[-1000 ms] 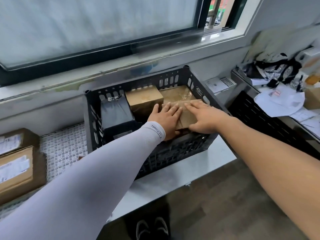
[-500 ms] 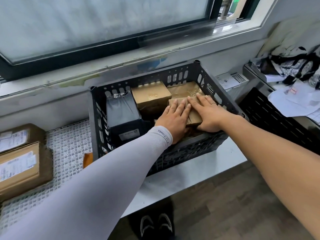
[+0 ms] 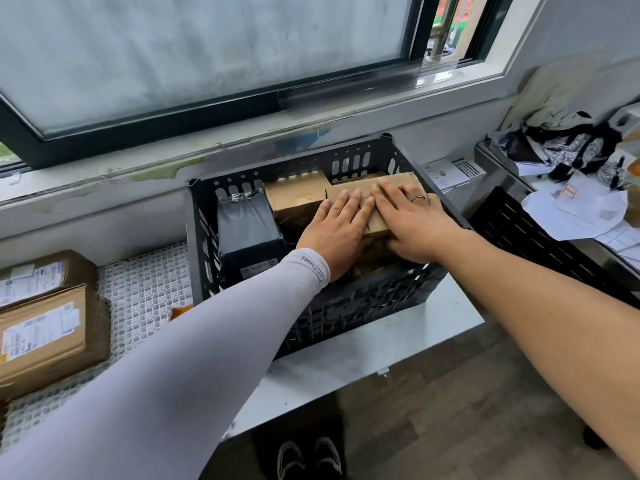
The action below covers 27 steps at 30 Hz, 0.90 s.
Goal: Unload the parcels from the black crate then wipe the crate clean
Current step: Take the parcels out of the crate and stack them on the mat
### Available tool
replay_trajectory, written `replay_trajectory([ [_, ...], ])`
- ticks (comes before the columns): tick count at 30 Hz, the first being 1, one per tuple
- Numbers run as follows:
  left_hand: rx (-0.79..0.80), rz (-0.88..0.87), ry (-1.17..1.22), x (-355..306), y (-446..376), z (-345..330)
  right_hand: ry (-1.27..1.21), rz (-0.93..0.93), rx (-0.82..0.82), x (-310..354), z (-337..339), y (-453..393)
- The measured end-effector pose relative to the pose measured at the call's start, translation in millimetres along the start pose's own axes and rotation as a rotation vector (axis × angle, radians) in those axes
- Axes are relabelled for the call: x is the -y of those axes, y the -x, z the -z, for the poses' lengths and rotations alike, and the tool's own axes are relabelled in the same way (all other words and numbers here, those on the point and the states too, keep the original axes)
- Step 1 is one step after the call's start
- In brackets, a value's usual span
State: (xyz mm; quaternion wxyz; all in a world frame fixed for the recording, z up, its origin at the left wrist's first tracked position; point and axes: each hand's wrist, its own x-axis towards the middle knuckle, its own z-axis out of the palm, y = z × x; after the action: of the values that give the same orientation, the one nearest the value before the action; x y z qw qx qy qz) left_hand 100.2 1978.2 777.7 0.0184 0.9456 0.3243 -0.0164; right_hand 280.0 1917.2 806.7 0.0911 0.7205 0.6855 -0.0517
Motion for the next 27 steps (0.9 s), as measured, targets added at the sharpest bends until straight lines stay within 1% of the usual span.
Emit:
replay_trajectory([
  [6,-0.131,0.016,-0.104,10.4,9.1,30.4,0.012,0.005,-0.134,12.7,26.8,1.2],
  [9,-0.178,0.052,-0.126,21.6,21.6,43.6,0.013,0.054,-0.194,24.9,36.2,-4.4],
  [12,-0.188,0.104,-0.123,36.2,42.6,52.1,0.006,0.120,-0.220,47.1,43.1,-13.0],
  [15,-0.187,0.171,-0.147,55.3,66.9,55.8,0.027,0.183,-0.238,75.8,49.6,-23.1],
  [20,-0.233,0.276,-0.168,94.8,110.1,55.9,0.042,0.270,-0.247,134.4,65.7,-38.1],
  [27,-0.234,0.413,-0.155,159.2,188.8,54.4,0.093,0.384,-0.244,237.2,78.4,-62.8],
])
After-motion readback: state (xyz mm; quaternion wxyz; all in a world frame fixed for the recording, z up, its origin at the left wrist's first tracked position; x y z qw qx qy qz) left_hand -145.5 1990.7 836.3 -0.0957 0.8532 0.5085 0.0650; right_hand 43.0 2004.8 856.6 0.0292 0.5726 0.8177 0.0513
